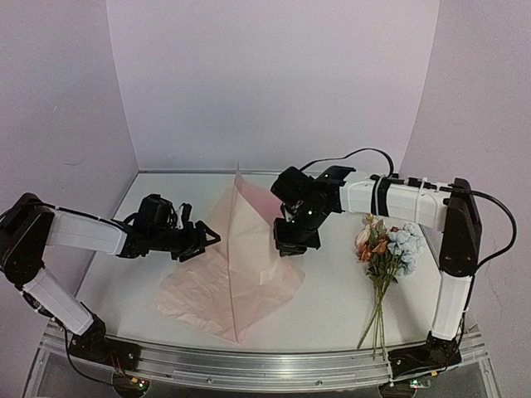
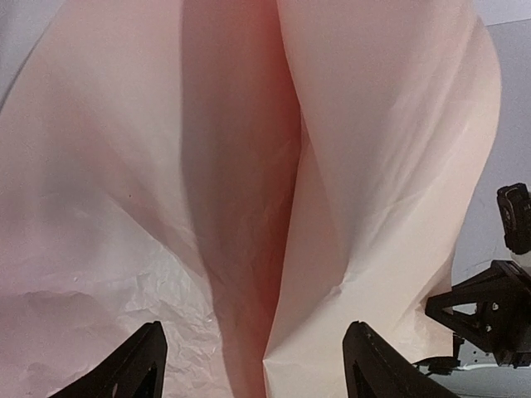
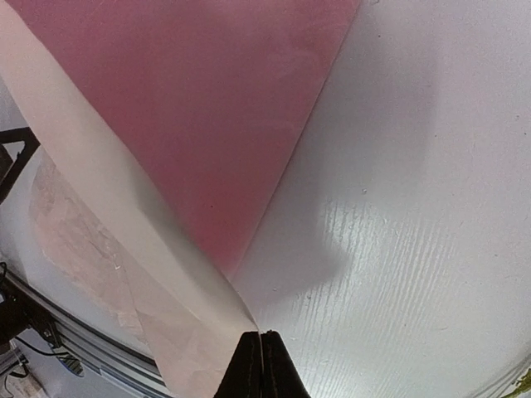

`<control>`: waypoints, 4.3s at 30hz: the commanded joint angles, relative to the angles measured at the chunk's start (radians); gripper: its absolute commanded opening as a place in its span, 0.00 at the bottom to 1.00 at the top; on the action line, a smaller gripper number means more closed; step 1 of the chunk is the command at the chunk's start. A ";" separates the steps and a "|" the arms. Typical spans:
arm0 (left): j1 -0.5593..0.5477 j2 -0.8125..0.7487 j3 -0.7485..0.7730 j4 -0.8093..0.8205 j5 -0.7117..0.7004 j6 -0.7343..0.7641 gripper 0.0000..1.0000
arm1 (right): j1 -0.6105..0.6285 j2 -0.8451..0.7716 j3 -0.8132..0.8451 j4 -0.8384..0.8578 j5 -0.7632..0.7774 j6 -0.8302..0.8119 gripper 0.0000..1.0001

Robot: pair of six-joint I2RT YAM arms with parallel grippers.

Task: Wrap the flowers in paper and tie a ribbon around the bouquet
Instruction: Unfold the folded wrapping paper at the center of the board, then adjust the flattened wrapping paper at the center of the board.

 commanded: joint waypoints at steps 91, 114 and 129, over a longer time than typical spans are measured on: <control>-0.151 0.252 0.318 -0.167 0.072 -0.032 0.75 | -0.358 -0.185 -0.672 0.377 -0.136 -0.073 0.93; -0.110 0.228 0.230 -0.285 -0.048 0.031 0.74 | -0.189 -0.266 -0.745 0.418 0.073 0.153 0.00; -0.124 0.067 0.169 -0.323 0.037 0.052 0.72 | 0.052 -0.233 -0.656 0.277 0.479 0.411 0.00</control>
